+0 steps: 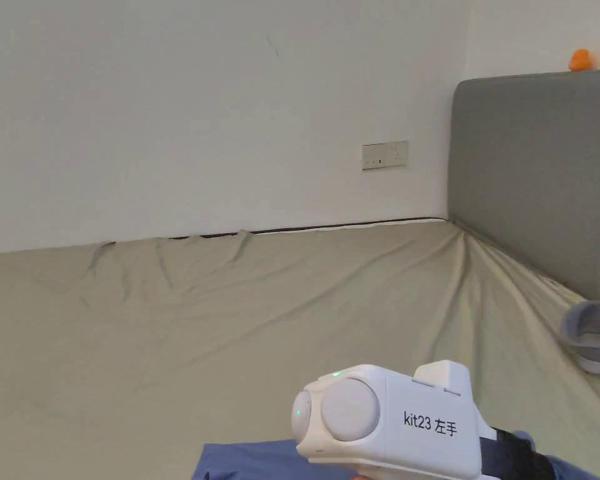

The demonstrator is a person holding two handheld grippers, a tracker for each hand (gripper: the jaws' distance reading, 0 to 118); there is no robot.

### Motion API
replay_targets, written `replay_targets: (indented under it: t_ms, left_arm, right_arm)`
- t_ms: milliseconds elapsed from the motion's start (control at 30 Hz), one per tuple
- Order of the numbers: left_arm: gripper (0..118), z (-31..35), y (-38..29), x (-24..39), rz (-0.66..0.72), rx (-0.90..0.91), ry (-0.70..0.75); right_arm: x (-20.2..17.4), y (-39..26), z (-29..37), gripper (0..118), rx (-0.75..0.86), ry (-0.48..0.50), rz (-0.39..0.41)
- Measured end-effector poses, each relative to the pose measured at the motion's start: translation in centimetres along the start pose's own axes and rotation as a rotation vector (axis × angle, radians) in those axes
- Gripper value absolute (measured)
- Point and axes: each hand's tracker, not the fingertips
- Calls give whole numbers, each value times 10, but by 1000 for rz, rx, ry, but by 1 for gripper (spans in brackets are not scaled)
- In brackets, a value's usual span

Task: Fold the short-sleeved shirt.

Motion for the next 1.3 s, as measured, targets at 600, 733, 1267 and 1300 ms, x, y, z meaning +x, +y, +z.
replay_targets:
  t_ms: [600,733,1267,1300]
  left_arm:
    - [0,218,-65,13,153,608,391]
    - [0,294,-111,36,-8,782,616]
    - [0,337,-198,-7,-4,725,1052]
    - [0,334,-196,-13,-7,714,1049]
  right_arm:
    - [56,23,-1,0,-19,250,-15]
    - [27,19,4,0,-1,316,-8]
    - [-41,-16,-2,0,-100,406,-23]
    - [-41,-15,-3,0,-96,402,-18]
